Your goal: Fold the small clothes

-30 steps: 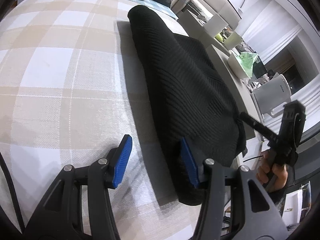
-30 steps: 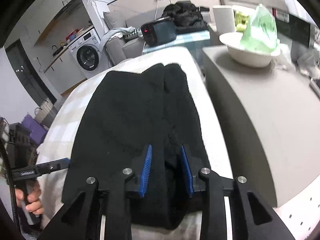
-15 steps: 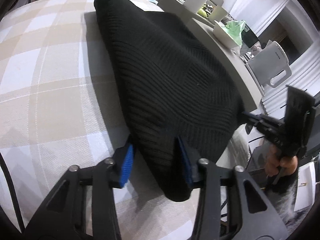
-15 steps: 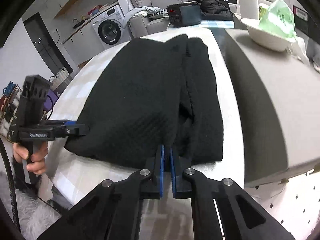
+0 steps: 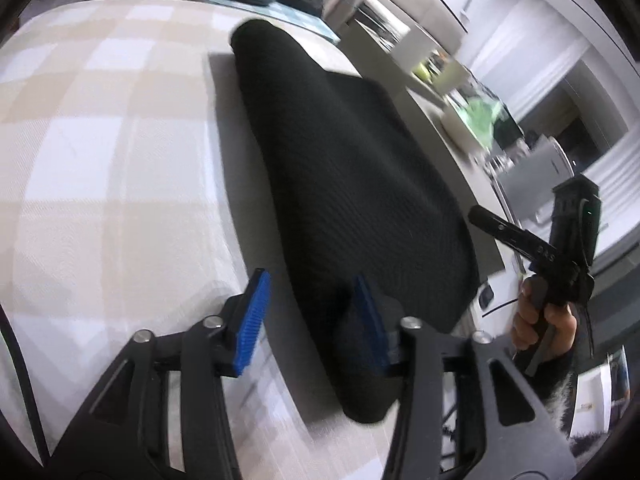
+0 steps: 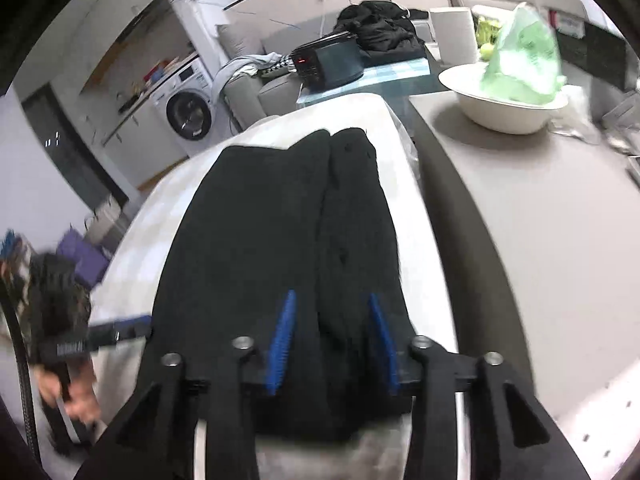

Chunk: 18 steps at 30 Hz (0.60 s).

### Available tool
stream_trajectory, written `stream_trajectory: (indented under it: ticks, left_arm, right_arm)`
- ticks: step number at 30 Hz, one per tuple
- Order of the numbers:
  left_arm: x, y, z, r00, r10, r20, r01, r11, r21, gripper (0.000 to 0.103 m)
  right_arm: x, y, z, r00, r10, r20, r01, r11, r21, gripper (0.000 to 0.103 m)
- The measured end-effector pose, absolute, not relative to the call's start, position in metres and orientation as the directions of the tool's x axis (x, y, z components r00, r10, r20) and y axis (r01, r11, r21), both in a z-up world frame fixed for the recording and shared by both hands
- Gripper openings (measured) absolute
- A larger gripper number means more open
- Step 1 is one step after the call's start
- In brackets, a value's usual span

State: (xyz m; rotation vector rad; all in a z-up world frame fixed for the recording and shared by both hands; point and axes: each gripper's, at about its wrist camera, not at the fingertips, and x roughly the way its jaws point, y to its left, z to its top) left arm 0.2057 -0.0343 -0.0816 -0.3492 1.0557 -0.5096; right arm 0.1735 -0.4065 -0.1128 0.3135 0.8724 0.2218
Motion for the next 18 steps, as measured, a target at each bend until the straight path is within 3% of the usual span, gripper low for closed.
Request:
stream_trajectory:
  ticks: [7, 8, 9, 10, 11, 15, 18]
  left_arm:
    - [0.256, -0.03, -0.09, 0.399, -0.551, -0.733, 0.146, 0.827, -0.542, 0.047]
    - [0.26, -0.031, -0.09, 0.398, -0.556, -0.73, 0.145, 0.824, -0.548, 0.047]
    - [0.262, -0.031, -0.089, 0.399, -0.558, -0.728, 0.151, 0.823, -0.548, 0.047]
    - [0.264, -0.034, -0.089, 0.4, -0.557, -0.728, 0.154, 0.824, -0.545, 0.047]
    - [0.267, -0.036, -0.089, 0.4, -0.555, -0.729, 0.154, 0.825, -0.544, 0.047]
    - [0.271, -0.039, -0.086, 0.401, -0.56, -0.725, 0.153, 0.821, -0.55, 0.047]
    - [0.273, -0.047, -0.085, 0.406, -0.55, -0.73, 0.163, 0.829, -0.534, 0.047]
  right_arm:
    - [0.235, -0.393, -0.142, 0.486, 0.419, -0.767, -0.093, 0.897, 0.432, 0.045]
    - [0.237, -0.393, -0.144, 0.478, 0.44, -0.76, -0.099, 0.887, 0.452, 0.039]
    - [0.238, -0.393, -0.145, 0.47, 0.454, -0.757, -0.105, 0.88, 0.462, 0.022]
    - [0.239, -0.393, -0.145, 0.47, 0.476, -0.743, -0.113, 0.868, 0.484, 0.015]
    - [0.239, -0.391, -0.141, 0.478, 0.486, -0.732, -0.128, 0.863, 0.489, 0.014]
    - [0.226, -0.376, -0.099, 0.584, 0.424, -0.693, -0.203, 0.902, 0.381, 0.011]
    - [0.223, -0.379, -0.084, 0.618, 0.28, -0.735, -0.15, 0.959, 0.24, 0.011]
